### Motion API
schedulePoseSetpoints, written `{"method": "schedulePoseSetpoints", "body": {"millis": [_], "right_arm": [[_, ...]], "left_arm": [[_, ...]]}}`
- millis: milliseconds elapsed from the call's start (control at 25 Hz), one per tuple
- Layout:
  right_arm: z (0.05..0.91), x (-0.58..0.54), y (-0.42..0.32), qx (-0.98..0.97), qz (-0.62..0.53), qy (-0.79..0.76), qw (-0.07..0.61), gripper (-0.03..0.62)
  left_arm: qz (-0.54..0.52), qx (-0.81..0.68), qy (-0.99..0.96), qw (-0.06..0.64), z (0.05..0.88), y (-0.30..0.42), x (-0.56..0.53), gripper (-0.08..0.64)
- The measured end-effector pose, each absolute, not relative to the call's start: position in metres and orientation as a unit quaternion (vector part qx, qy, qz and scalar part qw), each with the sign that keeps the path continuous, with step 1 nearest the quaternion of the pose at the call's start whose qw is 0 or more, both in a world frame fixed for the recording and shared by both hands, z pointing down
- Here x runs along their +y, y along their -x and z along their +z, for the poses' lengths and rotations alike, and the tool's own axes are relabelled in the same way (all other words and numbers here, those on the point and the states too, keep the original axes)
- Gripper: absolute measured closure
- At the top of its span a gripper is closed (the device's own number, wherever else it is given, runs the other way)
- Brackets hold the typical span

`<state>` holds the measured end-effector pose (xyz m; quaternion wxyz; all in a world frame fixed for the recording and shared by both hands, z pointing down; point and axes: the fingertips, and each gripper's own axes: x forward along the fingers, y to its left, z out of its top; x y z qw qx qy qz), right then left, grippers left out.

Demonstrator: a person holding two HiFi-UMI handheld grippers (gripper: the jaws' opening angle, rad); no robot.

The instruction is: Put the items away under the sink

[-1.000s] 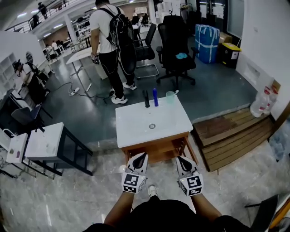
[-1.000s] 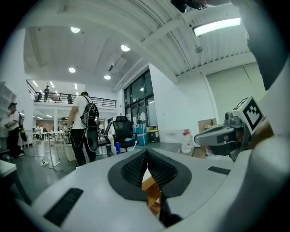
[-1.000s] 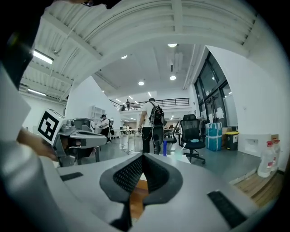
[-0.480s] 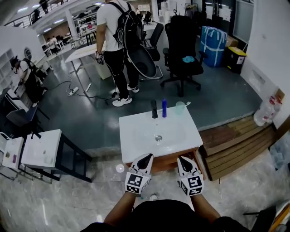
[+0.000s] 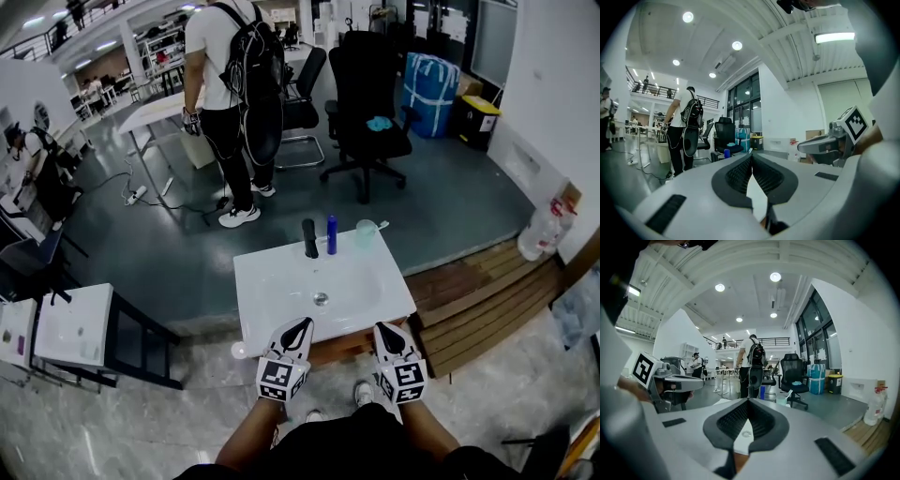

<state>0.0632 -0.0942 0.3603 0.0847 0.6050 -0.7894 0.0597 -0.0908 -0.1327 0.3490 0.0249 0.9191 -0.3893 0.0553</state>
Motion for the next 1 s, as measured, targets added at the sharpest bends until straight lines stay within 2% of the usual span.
{"method": "schedulePoseSetpoints", "body": {"millis": [480,1000], "right_arm": [[0.382,-0.197,-0.118,-0.821,0.064,-0.558,0.098,0.574],[0.414,-0.262,-0.164,-0.858,0.07,-0.492,0.129,0.574]], "left_arm": [[0.095,-0.426,-0.899,0.036,0.371,0.029,-0.224,0.539],[0.111,-0.491,-0.862,0.053,0.392,-0.015,-0.289,0.538]]}}
